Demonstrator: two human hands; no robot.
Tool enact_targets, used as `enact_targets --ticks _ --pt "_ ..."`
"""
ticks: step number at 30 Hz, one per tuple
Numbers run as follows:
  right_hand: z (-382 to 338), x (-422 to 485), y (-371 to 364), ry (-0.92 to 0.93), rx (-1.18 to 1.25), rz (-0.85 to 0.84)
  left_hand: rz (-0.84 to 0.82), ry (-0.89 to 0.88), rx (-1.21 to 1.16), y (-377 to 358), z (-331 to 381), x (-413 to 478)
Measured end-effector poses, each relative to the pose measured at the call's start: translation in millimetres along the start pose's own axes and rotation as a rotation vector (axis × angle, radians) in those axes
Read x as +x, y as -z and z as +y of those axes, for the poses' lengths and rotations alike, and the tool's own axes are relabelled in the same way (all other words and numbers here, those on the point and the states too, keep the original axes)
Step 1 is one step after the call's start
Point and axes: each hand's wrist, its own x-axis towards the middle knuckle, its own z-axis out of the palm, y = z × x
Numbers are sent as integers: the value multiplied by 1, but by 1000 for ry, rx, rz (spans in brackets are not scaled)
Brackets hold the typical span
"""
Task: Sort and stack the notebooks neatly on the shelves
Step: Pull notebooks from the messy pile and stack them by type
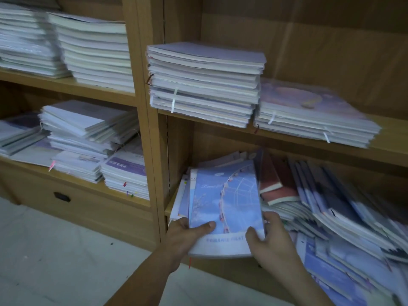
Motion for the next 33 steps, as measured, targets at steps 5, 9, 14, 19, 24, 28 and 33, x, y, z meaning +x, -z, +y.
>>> enact_targets --ticks 5,9,14,19,24,28,33 --pt "-15 18 3 -101 97 -82 75 -57 42 -4 0 5" --pt "-17 21 -10 -79 131 -152 144 -111 -42 -3 3 2" --pt "-20 11 -15 -57 28 -297 -17 -72 -30 15 0 8" --pt "-20 23 -23 -45 30 -229 84 -65 -3 22 1 12" --pt "-27 27 -34 -59 29 -208 158 -200 149 15 4 6" --pt "-37 20 -24 -105 132 -243 163 -278 132 17 14 -4" --pt "-44 -4 4 -10 273 -262 91 -330 -20 21 36 -43"
